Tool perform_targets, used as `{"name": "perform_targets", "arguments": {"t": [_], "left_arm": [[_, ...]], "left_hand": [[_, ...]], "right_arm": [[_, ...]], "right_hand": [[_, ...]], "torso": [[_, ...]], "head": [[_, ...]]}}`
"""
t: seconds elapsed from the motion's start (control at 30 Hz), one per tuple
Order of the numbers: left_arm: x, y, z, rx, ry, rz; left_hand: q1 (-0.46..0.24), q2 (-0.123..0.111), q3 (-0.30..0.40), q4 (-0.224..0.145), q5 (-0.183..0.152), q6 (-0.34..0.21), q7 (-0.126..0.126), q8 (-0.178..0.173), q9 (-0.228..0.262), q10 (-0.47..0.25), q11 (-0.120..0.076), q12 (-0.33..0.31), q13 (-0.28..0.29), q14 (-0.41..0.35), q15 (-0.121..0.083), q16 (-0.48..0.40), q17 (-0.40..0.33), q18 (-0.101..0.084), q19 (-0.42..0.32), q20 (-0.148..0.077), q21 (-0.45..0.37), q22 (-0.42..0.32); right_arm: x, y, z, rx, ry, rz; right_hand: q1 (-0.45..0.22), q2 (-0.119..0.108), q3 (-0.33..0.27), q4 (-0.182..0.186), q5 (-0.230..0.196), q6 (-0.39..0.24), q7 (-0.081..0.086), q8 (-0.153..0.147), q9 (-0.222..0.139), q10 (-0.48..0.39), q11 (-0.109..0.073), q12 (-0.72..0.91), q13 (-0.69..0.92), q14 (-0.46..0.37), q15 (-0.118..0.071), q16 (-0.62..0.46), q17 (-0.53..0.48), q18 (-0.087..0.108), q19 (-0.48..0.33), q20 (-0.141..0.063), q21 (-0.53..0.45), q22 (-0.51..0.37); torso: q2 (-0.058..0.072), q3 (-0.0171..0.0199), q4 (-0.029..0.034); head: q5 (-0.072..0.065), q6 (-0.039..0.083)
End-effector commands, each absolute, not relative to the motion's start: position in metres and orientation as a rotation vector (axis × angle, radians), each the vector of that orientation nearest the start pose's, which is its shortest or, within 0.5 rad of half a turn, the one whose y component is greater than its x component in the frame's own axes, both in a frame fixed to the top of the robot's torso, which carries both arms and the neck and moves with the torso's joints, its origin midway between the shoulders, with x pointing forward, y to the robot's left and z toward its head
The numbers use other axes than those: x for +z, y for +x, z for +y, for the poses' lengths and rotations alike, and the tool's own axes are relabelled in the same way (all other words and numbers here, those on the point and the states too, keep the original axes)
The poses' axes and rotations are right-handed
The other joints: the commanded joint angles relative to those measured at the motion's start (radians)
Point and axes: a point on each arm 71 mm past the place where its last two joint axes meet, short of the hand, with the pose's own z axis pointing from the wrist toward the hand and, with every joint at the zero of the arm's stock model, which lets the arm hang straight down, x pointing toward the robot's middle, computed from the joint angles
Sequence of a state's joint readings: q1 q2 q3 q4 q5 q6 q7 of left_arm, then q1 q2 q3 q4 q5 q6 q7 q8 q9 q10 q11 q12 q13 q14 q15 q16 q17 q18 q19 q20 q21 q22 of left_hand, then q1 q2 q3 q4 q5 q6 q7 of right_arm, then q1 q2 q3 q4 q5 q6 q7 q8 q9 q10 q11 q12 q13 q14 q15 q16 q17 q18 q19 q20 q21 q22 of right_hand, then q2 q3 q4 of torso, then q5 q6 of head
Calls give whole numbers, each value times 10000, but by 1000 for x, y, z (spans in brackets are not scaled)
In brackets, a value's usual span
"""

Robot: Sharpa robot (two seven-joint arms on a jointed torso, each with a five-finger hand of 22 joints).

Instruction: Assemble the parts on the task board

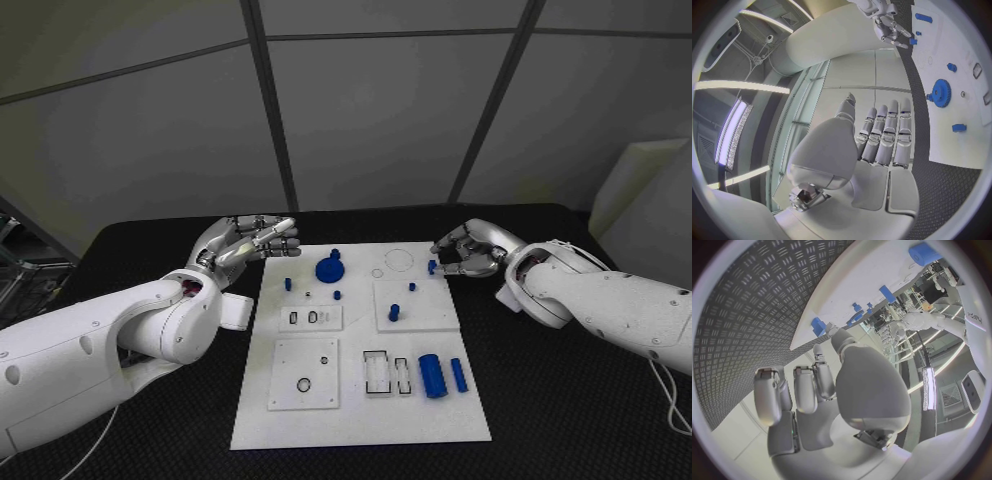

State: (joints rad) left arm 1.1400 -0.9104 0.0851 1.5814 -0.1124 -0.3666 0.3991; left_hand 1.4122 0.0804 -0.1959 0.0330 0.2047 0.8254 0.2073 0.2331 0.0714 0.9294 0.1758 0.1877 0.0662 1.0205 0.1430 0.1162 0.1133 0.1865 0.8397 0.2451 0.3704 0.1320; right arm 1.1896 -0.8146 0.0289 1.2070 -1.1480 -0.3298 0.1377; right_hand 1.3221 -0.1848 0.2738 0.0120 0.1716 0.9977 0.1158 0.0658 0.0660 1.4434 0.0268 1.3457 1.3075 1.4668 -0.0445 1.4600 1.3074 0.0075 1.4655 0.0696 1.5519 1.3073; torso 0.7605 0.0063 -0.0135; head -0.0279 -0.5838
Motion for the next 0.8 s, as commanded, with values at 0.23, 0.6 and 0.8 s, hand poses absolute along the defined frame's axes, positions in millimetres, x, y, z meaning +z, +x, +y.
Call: {"name": "perform_targets", "arguments": {"t": [0.23, 0.6, 0.8], "left_arm": [[-152, 485, 228, -15374, -10177, 13138], [-152, 485, 229, -15352, -10187, 13140], [-152, 485, 229, -15348, -10190, 13146]], "left_hand": [[96, 43, 4, -94, -42, -18, 87, -64, -9, -3, 44, -46, -7, -22, 32, -72, 16, -66, 18, 42, -47, -26], [96, 43, 4, -94, -42, -18, 87, -64, -9, -3, 44, -46, -7, -22, 32, -72, 16, -66, 18, 42, -47, -26], [98, 48, 1, -103, -42, -17, 88, -68, -9, -2, 45, -51, -6, -22, 32, -78, 17, -66, 13, 43, -52, -30]], "right_arm": [[-184, 543, -277, 6991, 1235, 16201], [-187, 546, -277, 6720, 1187, 16507], [-188, 547, -276, 6676, 1179, 16540]], "right_hand": [[-149, 173, -12, 31, 74, 136, -19, 44, 46, 13, 31, 31, 386, 575, 20, 21, 468, 5, 848, 7, 24, 2314], [-226, 334, 53, 38, 93, 386, -56, 104, 84, 35, 0, 67, 423, 580, -3, 27, 490, 1, 860, -8, 33, 2333], [-254, 376, 72, 43, 94, 444, -64, 111, 89, 49, -8, 90, 445, 587, -10, 39, 516, -5, 874, -15, 44, 2355]], "torso": [[-2, 2, -2], [-6, 8, 3], [-7, 6, -9]], "head": [[-13, -18], [-17, -50], [-21, -47]]}}
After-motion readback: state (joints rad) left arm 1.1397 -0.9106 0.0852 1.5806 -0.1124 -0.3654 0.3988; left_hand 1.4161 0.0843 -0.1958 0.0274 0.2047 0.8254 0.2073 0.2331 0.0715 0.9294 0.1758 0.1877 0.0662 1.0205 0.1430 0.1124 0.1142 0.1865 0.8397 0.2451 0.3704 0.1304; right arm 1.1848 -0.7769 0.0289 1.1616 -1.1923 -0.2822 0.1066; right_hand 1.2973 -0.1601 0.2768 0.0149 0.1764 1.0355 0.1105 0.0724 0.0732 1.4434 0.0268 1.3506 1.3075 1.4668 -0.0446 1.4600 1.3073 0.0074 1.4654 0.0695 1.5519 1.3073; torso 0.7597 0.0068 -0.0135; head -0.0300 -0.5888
